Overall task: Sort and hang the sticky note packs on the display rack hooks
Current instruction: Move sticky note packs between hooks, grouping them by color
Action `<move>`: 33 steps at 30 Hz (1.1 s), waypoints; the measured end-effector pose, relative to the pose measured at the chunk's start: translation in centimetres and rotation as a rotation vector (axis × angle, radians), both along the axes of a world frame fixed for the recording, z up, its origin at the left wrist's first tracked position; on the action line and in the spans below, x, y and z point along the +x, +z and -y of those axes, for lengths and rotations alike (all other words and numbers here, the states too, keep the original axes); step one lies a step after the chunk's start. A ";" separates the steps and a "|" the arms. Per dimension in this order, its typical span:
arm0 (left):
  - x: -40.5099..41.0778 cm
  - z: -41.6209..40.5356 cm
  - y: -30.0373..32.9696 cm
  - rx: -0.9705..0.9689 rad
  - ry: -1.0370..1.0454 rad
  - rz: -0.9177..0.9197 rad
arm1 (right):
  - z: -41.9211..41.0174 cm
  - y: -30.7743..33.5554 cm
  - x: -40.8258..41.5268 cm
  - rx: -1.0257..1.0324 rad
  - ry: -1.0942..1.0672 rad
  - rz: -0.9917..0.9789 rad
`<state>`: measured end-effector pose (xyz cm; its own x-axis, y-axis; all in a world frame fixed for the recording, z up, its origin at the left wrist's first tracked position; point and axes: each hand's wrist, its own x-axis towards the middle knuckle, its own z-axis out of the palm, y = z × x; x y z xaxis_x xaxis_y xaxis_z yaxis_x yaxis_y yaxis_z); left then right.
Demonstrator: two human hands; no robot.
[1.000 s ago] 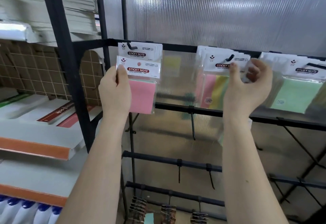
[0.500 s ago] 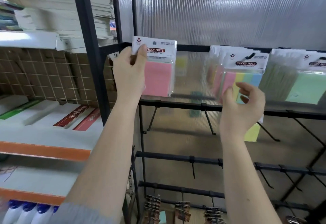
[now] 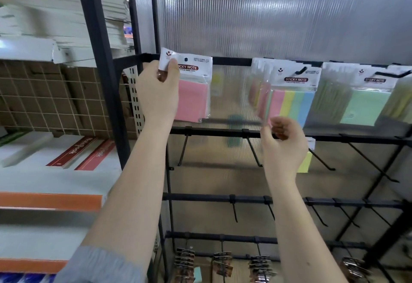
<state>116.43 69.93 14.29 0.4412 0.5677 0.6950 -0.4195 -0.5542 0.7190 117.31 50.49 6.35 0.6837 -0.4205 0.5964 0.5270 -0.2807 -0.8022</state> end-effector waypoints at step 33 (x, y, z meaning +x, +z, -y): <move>0.4 -1.1 -4.2 -0.011 -0.039 -0.291 | 2.1 -3.0 -3.4 -0.553 -0.016 -0.575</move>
